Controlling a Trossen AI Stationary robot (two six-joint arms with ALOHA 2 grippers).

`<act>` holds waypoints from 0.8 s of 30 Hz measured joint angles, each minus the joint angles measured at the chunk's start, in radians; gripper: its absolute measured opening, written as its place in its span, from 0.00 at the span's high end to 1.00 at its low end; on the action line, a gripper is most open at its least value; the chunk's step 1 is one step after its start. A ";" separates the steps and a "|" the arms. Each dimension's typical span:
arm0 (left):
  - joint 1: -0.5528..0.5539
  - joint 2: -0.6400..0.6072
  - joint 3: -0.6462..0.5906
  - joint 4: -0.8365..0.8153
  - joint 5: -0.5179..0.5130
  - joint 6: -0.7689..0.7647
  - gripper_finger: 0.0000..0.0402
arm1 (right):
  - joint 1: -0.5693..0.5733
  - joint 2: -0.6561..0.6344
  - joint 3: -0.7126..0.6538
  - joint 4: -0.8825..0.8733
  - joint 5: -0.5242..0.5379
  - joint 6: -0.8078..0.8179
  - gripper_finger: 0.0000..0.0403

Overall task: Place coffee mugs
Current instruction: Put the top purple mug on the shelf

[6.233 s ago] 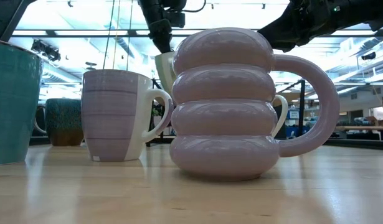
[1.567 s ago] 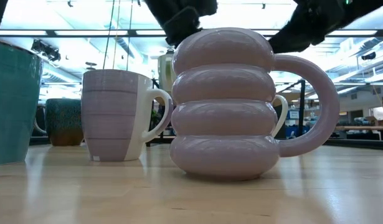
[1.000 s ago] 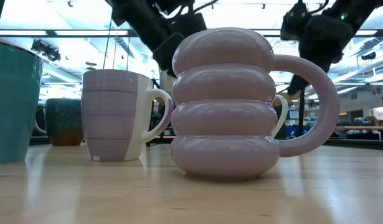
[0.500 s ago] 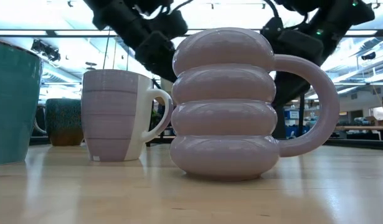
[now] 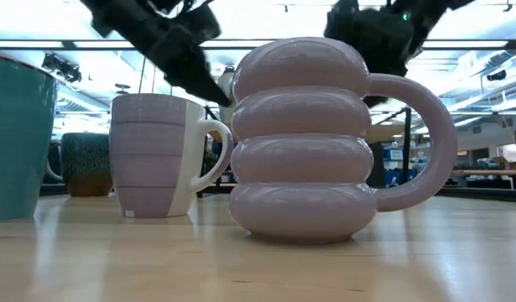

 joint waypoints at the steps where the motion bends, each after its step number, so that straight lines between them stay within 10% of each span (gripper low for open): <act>1: -0.002 -0.008 -0.001 -0.006 0.005 -0.002 0.80 | 0.005 -0.004 0.012 -0.027 0.001 -0.047 0.59; 24: -0.014 -0.085 0.003 -0.023 0.023 -0.078 0.80 | -0.019 -0.008 0.146 -0.050 -0.015 -0.490 0.59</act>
